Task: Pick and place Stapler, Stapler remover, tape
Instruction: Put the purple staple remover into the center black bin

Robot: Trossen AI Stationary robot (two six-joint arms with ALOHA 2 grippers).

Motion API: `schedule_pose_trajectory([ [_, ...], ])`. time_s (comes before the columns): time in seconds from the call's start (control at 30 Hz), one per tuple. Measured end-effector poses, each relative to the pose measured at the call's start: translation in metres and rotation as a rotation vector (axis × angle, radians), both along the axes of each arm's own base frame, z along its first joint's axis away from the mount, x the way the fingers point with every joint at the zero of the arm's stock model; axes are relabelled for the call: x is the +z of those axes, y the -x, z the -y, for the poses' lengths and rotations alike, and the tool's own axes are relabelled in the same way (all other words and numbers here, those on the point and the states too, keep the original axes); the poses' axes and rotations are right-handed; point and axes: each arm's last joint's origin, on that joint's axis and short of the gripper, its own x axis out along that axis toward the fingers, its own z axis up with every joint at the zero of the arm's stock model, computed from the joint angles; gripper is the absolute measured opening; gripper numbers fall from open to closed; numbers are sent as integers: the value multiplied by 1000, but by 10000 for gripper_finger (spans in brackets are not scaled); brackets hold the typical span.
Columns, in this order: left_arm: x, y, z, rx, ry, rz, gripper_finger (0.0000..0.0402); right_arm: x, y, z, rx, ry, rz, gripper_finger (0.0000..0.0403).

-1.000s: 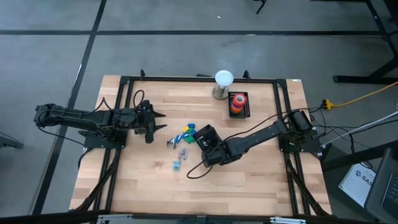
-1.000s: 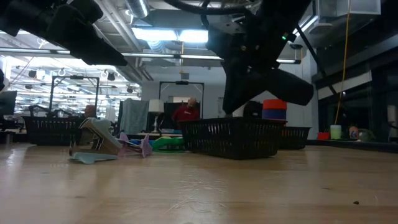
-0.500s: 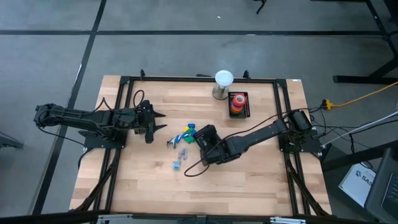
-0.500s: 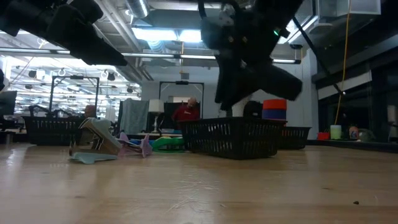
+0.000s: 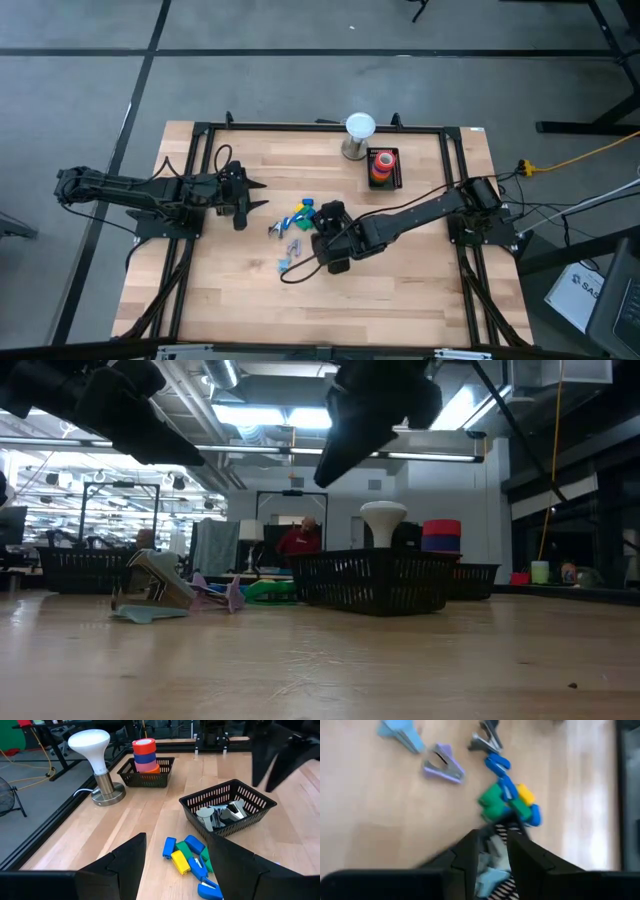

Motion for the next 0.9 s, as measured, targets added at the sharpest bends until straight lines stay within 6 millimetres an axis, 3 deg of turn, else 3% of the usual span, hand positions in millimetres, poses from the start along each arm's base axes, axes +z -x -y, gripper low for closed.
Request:
schedule_pose_trajectory([
  [0.23, 0, 0, 0, 0, 0, 0, 210, -1, -9, -8, 6, -183, 72, 106],
  [0.63, 0, 0, 0, 1, 0, 0, 210, -29, -40, -26, 99, -201, 239, 106],
  [0.9, 0, 0, 0, 0, 0, 0, 210, -44, -43, -29, 214, -182, 179, 106],
])
